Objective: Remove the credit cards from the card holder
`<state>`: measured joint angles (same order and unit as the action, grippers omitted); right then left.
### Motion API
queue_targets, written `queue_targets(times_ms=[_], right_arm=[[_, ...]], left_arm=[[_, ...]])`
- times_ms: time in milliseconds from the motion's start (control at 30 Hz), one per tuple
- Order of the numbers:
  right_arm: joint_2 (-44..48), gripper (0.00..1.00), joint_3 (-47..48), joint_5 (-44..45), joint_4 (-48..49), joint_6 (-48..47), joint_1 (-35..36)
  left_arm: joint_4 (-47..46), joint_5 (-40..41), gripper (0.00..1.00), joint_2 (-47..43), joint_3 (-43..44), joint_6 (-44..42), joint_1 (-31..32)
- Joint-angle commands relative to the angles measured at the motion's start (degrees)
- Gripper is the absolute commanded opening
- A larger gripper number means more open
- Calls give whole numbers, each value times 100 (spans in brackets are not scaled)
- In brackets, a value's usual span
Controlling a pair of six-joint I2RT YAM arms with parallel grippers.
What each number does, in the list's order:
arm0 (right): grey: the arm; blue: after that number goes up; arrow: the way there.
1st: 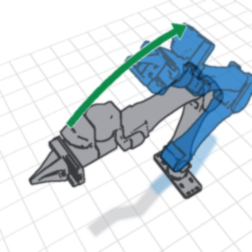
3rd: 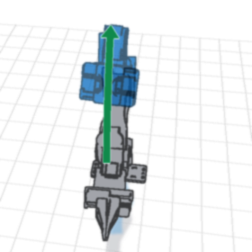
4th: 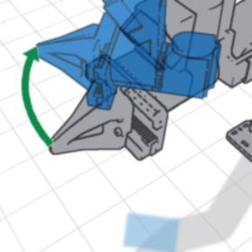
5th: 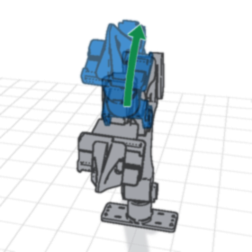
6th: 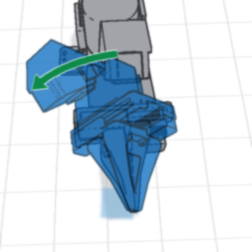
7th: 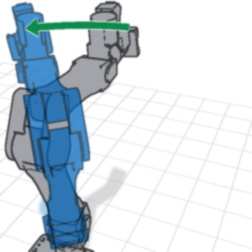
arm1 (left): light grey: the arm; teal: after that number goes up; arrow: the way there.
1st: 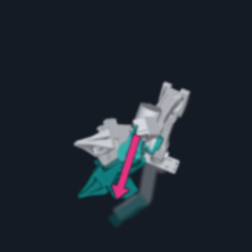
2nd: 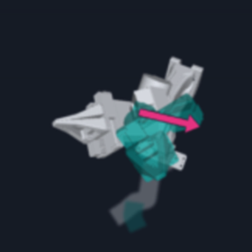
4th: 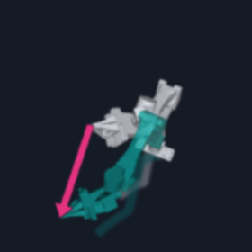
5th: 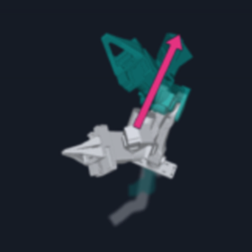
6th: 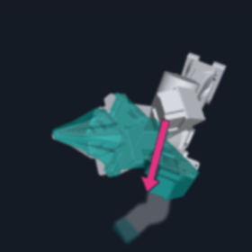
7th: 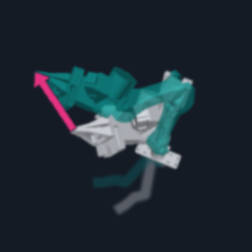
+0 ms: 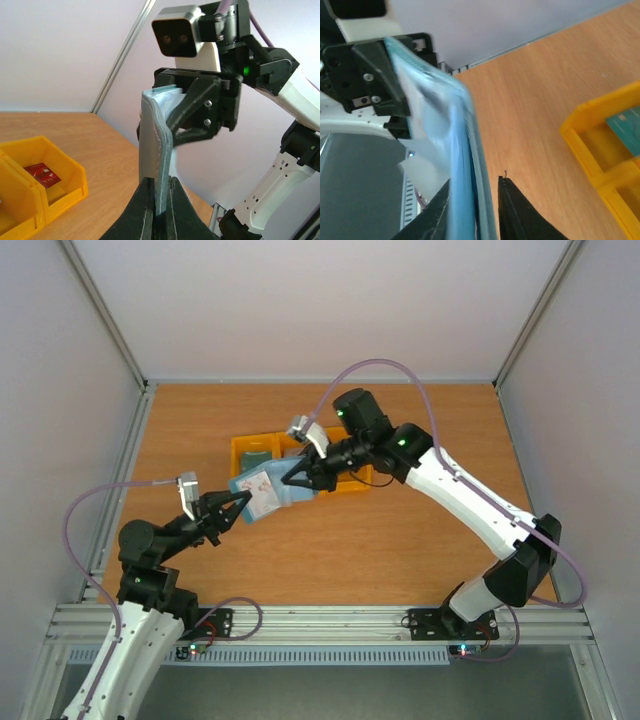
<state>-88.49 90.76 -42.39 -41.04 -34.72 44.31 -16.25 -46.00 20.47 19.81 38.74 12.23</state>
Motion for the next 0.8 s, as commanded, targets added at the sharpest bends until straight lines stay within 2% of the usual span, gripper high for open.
queue_targets(times_ms=[0,100,167,233,300,400,467,533,633,767], right_arm=[[596,25,-365,160,187,393,-1018],[1037,33,-597,711,138,879,-1783],[1198,33,-518,1122,-174,897,-1897],[1316,34,-387,1061,-349,997,-1845],[1443,33,-359,1021,-281,1069,-1469],[1498,34,-321,1306,-37,660,-250],[1345,36,-361,850,453,663,425],[1002,36,-344,548,1057,958,790],[452,35,-190,653,1609,1433,850],[-102,37,287,1486,1295,1393,851]], left_arm=[[75,186,0,-142,40,-65,-10],[215,392,0,-164,24,-106,-11],[487,638,0,-189,52,-203,-14],[855,864,0,-224,123,-440,-10],[1287,1115,0,-212,212,-941,-14],[2016,1441,0,-199,427,-1741,-10],[2373,1641,0,-170,557,-2398,-14],[2554,1707,0,-142,641,-2659,-10],[2206,1022,0,-165,562,-2480,-12],[881,42,0,-159,194,-1363,-10]])
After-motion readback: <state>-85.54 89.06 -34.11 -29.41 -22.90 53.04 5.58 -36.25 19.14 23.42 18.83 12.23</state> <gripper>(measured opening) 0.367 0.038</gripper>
